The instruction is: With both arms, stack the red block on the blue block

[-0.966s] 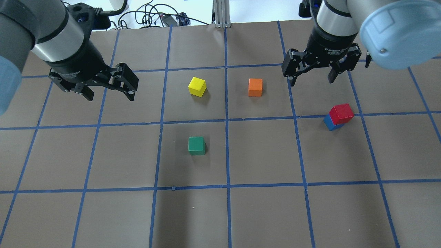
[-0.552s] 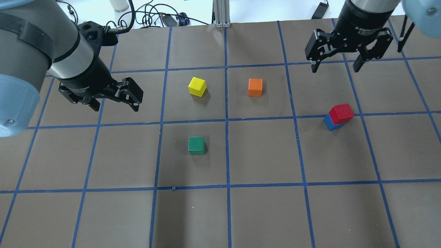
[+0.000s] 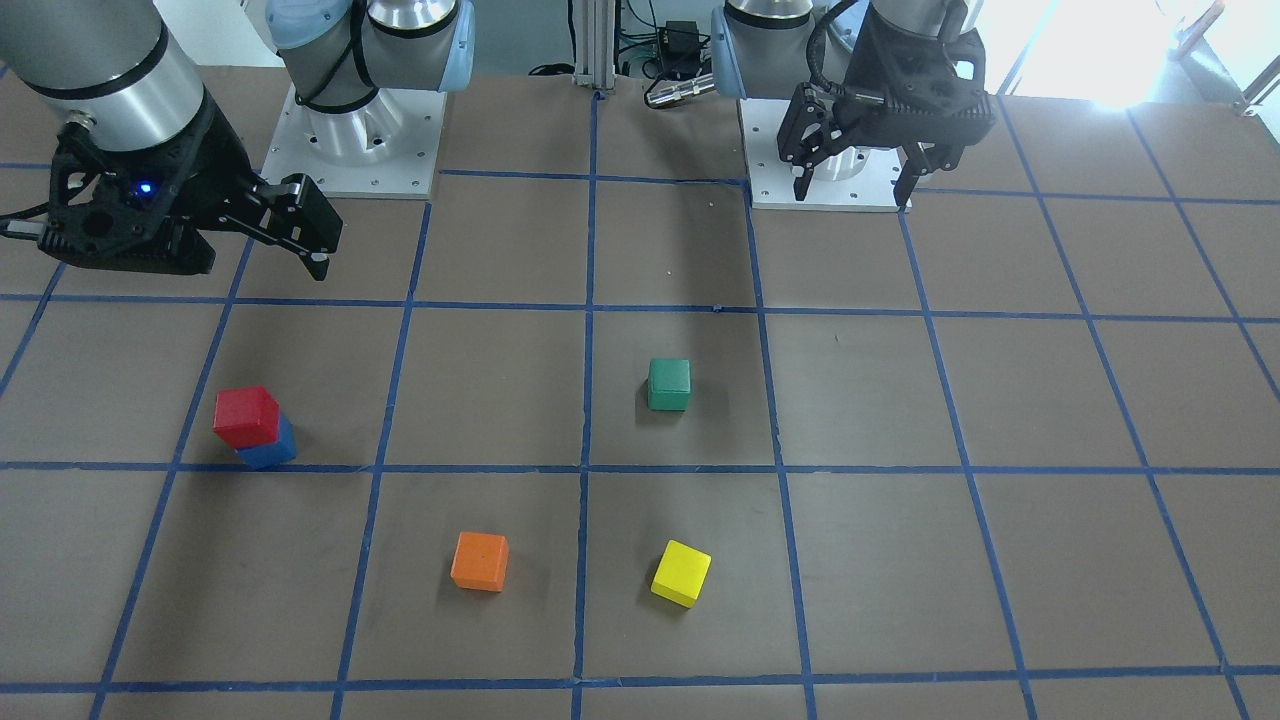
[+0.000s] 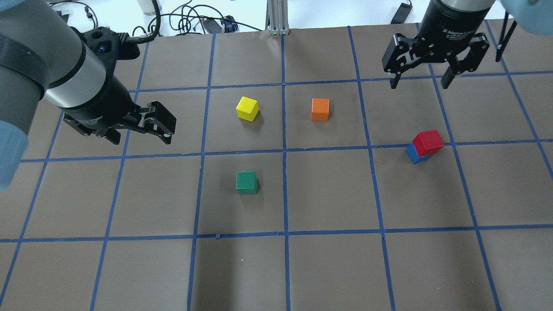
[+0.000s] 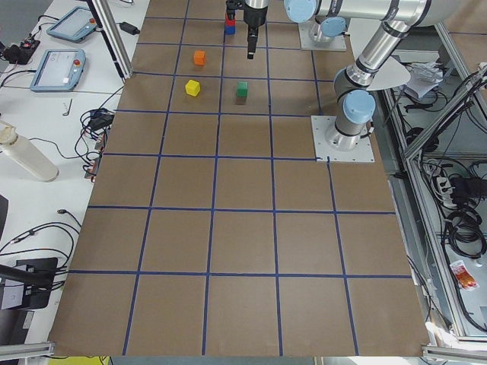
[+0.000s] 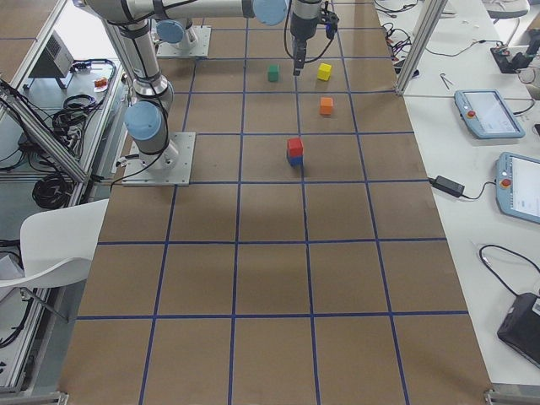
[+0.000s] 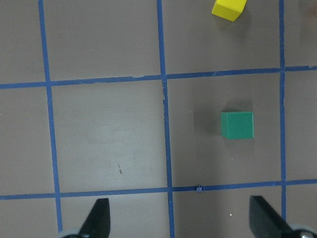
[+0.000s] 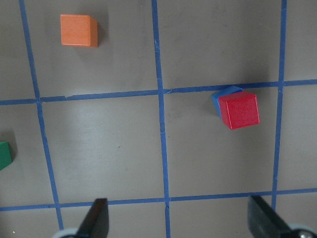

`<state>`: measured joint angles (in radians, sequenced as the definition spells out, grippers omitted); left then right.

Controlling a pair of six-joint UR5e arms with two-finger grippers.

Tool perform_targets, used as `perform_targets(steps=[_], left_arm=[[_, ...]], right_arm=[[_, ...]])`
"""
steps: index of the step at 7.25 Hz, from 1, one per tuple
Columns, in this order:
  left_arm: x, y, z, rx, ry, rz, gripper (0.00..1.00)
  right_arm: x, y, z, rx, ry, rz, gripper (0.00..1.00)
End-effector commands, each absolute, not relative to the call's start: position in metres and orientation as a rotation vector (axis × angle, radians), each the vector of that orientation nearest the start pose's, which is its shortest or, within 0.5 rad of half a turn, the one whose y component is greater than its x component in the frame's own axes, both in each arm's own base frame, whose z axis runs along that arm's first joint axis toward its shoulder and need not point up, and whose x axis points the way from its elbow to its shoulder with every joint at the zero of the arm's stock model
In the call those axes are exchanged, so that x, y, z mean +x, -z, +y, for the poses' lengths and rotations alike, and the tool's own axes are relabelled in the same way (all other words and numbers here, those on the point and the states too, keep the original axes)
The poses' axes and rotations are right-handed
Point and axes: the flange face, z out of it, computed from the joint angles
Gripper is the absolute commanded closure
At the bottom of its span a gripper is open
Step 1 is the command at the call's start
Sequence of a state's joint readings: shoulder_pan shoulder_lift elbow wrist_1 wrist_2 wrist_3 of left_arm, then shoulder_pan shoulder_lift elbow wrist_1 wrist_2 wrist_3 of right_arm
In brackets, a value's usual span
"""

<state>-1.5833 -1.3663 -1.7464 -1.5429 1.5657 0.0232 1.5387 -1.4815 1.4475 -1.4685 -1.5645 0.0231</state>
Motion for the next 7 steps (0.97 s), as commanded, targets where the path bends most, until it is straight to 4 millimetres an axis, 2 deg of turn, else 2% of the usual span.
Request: perform_targets(steps=[1,2,5,7], left_arm=[[-0.139,-0.501,-0.406,0.056,0.094,3.143,0.0],[-0.138,-0.503,-0.406,0.062,0.113,3.137,0.0],[-0.136,-0.488,-0.411,0.062,0.062,3.125,0.0],[-0.135,-0.493,-0.412,0.062,0.081,3.122,0.0]], right_arm=[[0.12,-0.487,-0.527,0.103,-0.068,3.132,0.0],[0.12,-0.488,-0.529,0.103,-0.039,3.132,0.0],[0.12,-0.485,-0.529,0.104,-0.048,3.132,0.0],[0.12,-0.485,-0.531,0.104,-0.046,3.132,0.0]])
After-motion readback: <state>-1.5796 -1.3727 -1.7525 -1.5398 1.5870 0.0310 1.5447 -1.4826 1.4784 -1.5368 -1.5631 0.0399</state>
